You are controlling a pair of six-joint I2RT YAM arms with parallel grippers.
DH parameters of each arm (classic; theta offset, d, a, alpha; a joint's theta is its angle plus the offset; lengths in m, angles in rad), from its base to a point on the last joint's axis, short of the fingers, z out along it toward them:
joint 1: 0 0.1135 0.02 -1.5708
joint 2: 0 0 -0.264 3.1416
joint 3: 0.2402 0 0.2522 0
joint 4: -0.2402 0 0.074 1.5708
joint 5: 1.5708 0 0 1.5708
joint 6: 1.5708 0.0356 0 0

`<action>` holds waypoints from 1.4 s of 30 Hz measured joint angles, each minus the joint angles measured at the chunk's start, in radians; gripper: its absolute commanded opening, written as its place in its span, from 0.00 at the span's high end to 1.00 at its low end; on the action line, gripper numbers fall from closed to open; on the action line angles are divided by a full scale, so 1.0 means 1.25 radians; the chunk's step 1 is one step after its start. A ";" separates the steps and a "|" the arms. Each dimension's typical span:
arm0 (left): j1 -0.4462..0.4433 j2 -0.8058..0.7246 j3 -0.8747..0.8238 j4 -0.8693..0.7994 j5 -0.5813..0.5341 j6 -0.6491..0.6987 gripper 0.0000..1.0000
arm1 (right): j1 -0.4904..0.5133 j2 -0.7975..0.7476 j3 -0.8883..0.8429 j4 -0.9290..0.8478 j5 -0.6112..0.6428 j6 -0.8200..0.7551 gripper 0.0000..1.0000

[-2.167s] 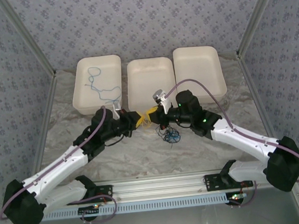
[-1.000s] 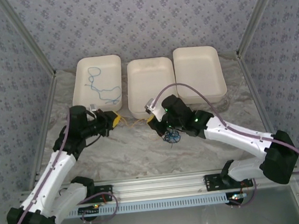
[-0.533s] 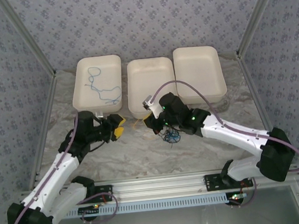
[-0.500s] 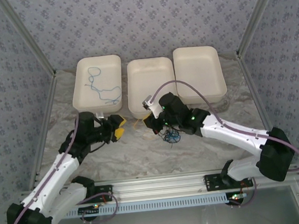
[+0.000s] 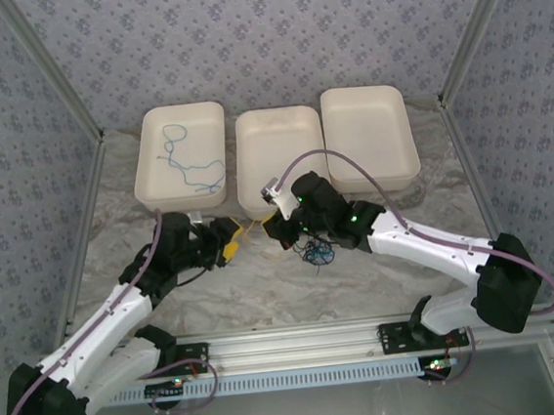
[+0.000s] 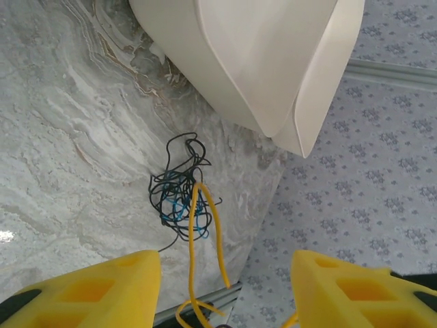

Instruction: Untangle the cables

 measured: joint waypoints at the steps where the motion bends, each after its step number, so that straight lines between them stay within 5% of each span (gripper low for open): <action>1: 0.000 0.009 0.000 0.003 -0.002 -0.001 0.55 | 0.002 0.000 0.000 0.000 -0.002 0.000 1.00; 28: -0.009 0.020 0.000 0.029 -0.002 -0.033 1.00 | 0.012 0.000 0.000 0.003 -0.005 -0.016 1.00; 35: 0.006 -0.058 0.001 0.002 -0.014 -0.032 1.00 | 0.001 -0.005 -0.028 0.014 -0.005 -0.026 1.00; 42: 0.095 -0.133 0.025 -0.032 -0.013 -0.026 1.00 | -0.005 -0.060 -0.105 0.024 -0.012 -0.043 1.00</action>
